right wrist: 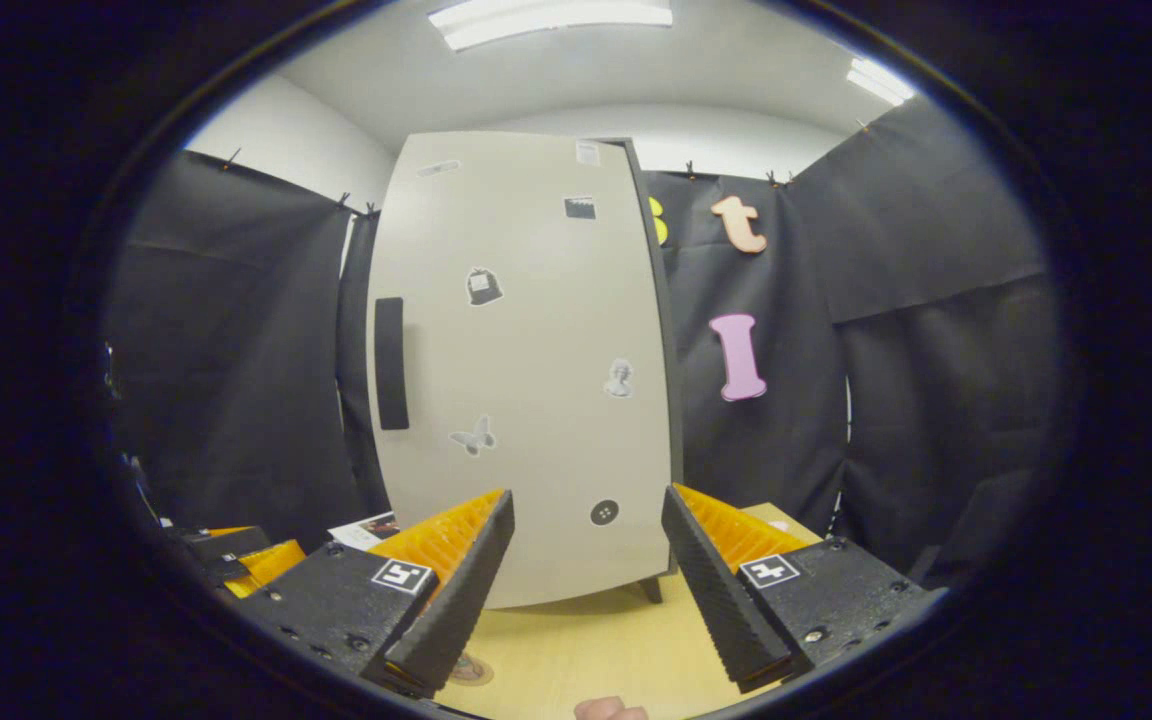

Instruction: Open the cabinet door with the right hand, grasp the bottle in the cabinet with the left hand and place it on the coaster, then close the cabinet door with the right hand.

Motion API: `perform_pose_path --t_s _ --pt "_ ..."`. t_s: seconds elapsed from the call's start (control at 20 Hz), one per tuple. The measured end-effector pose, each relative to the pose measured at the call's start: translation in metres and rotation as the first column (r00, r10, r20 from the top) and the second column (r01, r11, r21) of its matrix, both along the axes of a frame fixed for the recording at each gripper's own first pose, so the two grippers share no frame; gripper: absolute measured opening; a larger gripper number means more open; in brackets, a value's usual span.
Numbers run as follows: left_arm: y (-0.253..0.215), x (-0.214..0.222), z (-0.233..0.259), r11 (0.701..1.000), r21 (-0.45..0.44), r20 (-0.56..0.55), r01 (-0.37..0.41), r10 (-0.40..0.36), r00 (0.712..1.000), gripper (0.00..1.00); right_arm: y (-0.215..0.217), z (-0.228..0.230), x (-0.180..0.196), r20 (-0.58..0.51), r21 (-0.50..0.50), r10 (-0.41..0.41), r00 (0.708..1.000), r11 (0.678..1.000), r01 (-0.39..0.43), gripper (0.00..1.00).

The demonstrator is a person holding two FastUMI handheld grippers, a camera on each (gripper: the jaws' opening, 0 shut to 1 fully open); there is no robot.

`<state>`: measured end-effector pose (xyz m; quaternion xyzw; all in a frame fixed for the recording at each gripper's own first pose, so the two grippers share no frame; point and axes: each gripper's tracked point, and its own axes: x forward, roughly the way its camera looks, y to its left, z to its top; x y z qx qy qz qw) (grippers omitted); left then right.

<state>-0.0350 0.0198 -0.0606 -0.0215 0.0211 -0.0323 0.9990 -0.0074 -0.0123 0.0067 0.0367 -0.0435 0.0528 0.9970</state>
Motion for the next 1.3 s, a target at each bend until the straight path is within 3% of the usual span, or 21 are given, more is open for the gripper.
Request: perform_pose_path --t_s 0.2,0.45,1.0,1.3 --pt "-0.023 0.001 0.003 0.999 0.026 -0.003 0.043 -0.043 0.999 0.95 -0.03 -0.022 -0.011 -0.039 -0.008 -0.065 0.997 0.998 0.064 0.97" --pt "-0.036 -0.001 0.009 0.998 0.028 0.008 0.052 -0.052 0.999 0.95 -0.046 -0.033 -0.017 -0.054 -0.007 -0.084 0.995 0.996 0.084 0.97" --pt "-0.036 -0.004 0.013 1.0 -0.001 0.02 0.005 -0.005 1.0 0.95 -0.026 -0.03 -0.01 -0.047 -0.025 -0.007 0.999 1.0 0.006 0.97" --pt "-0.034 0.0 0.016 1.0 -0.003 0.03 -0.006 0.006 1.0 0.95 -0.026 -0.029 -0.007 -0.055 -0.014 -0.004 0.998 1.0 0.003 0.97"
